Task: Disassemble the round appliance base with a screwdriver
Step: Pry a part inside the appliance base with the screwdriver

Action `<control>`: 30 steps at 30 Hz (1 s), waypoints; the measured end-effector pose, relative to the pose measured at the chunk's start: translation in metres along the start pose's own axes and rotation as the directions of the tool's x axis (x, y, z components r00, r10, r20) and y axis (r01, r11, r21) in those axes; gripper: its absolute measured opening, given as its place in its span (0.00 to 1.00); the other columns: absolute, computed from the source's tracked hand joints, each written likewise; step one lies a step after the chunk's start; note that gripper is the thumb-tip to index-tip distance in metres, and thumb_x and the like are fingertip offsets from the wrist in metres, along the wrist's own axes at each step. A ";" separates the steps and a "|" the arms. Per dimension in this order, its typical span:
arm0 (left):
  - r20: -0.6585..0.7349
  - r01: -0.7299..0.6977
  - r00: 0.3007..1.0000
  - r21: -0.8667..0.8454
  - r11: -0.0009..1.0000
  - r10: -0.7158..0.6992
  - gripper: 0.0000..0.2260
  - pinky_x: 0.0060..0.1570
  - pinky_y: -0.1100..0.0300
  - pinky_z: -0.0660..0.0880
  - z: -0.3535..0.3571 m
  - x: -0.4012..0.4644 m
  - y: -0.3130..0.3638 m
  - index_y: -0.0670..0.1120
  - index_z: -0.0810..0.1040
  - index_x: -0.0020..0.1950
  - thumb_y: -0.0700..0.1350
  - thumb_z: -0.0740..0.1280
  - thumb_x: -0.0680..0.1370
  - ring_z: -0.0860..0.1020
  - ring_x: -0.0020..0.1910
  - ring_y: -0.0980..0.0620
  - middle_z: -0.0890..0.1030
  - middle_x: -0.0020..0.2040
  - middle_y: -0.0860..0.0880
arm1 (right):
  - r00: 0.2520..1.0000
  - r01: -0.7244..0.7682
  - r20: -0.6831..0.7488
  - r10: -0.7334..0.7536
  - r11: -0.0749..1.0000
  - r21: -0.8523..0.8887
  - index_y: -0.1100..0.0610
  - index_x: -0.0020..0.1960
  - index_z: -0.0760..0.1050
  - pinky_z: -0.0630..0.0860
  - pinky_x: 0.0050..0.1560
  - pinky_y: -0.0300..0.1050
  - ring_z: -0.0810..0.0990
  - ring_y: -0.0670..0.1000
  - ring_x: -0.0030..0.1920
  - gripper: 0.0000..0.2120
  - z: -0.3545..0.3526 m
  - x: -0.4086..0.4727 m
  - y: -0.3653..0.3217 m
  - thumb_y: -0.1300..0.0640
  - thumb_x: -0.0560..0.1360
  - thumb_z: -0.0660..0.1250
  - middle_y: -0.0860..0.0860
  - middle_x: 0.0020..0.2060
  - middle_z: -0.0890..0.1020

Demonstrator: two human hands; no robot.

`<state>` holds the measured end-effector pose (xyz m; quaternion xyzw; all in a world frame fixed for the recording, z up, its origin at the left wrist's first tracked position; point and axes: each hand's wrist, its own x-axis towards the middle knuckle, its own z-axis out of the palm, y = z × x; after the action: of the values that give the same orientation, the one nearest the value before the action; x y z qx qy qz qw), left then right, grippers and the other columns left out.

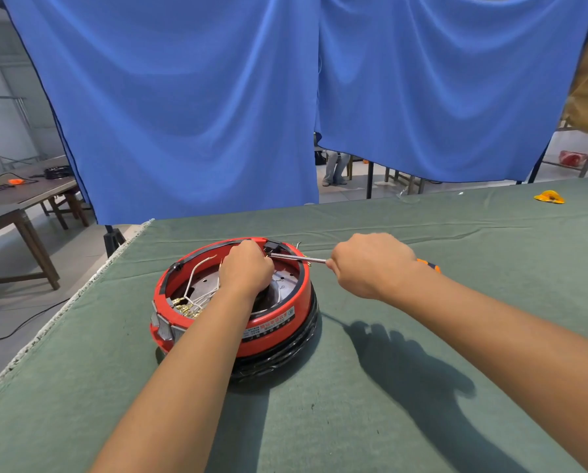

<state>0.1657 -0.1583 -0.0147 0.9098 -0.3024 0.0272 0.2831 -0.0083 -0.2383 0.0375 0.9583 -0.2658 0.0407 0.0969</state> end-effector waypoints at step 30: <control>-0.103 -0.183 0.979 -0.092 0.979 0.173 0.13 0.52 0.52 0.74 -0.017 -0.022 0.023 0.47 0.77 0.59 0.45 0.59 0.78 0.78 0.53 0.45 0.82 0.53 0.48 | 0.987 -0.047 0.001 0.162 0.278 0.960 0.54 0.40 0.75 0.62 0.19 0.34 0.67 0.52 0.15 0.05 0.055 0.039 -0.029 0.63 0.70 0.64 0.51 0.21 0.72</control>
<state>0.1363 -0.1526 0.0065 0.8611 -0.3700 0.0801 0.3393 0.0418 -0.2447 -0.0160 0.8030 -0.2459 0.2440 -0.4849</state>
